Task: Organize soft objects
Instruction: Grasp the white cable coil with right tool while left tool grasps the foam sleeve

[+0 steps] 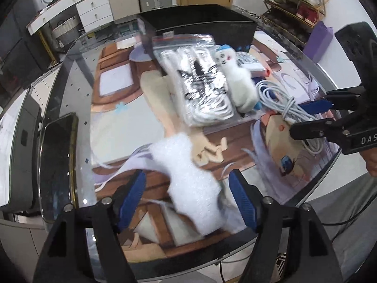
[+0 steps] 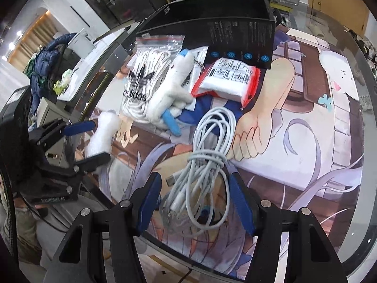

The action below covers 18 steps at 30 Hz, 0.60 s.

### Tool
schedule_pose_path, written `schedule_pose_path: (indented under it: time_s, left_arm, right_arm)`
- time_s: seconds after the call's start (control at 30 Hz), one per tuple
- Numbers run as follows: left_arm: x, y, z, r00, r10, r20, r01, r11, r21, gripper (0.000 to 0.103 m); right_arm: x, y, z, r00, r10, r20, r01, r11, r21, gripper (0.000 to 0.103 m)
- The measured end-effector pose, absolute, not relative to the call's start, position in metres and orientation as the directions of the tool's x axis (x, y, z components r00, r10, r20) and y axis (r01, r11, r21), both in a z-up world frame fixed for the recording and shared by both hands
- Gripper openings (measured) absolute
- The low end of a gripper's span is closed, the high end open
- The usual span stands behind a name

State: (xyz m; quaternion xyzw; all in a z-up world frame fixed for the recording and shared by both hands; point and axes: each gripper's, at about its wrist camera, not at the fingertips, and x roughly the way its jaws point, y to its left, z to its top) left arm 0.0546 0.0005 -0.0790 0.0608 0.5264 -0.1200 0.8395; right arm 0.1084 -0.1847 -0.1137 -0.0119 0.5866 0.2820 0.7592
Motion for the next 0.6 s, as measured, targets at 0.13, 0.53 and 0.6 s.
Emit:
schedule_pose_path:
  time_s: [0.13,0.53,0.6]
  left_arm:
    - [0.059,-0.006,-0.078,0.416,-0.151,-0.897,0.273,0.961,-0.035,0.073]
    - [0.06,-0.012,-0.081,0.412,-0.152,-0.898,0.294,0.955,-0.027,0.049]
    - [0.06,-0.013,-0.082,0.412,-0.147,-0.899,0.295,0.955,-0.021,0.043]
  right_arm:
    - [0.109,-0.175,-0.115,0.163,0.393,-0.905,-0.46,0.842,0.282,0.061]
    - [0.097,-0.162,-0.113,0.205,0.35,-0.914,-0.52,0.83,0.202,0.037]
    - [0.096,-0.16,-0.113,0.212,0.342,-0.916,-0.532,0.826,0.185,0.035]
